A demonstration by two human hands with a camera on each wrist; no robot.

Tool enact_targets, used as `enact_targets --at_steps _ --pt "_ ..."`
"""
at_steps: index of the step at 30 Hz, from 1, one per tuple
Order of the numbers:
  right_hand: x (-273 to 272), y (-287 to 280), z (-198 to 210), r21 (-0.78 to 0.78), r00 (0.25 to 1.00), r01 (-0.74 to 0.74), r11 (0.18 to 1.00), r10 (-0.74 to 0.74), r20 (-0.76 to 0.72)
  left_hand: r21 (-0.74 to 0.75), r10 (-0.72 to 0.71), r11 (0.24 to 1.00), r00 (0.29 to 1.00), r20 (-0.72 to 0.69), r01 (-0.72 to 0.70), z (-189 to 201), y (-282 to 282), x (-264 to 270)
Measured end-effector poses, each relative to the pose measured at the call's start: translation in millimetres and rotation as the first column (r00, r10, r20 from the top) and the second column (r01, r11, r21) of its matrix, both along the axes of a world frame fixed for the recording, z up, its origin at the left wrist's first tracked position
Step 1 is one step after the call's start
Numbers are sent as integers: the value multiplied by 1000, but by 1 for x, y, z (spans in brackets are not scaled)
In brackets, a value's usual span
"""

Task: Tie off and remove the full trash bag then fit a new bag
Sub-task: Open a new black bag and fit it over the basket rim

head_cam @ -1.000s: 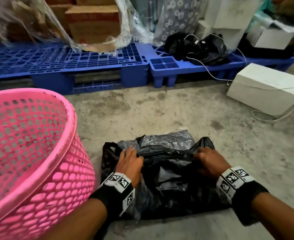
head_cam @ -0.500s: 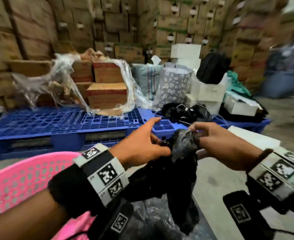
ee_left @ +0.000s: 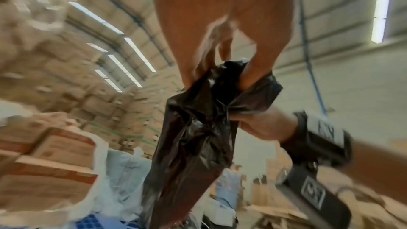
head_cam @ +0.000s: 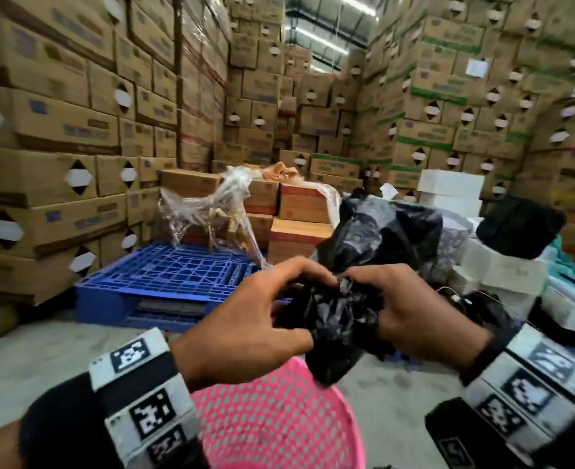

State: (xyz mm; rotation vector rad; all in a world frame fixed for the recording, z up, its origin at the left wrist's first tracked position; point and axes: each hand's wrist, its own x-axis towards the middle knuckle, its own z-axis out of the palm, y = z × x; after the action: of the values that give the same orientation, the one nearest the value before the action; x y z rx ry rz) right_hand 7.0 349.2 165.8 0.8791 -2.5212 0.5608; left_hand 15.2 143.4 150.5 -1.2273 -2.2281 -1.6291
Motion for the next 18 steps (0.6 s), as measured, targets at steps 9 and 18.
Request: enact_targets --at_steps 9,18 --pt "-37 -95 -61 301 955 -225 927 270 -119 114 76 976 779 622 -186 -33 -81 -77" --pt "-18 -72 -48 -151 970 71 986 -104 -221 -55 497 866 846 196 -496 -113 -74 -110"
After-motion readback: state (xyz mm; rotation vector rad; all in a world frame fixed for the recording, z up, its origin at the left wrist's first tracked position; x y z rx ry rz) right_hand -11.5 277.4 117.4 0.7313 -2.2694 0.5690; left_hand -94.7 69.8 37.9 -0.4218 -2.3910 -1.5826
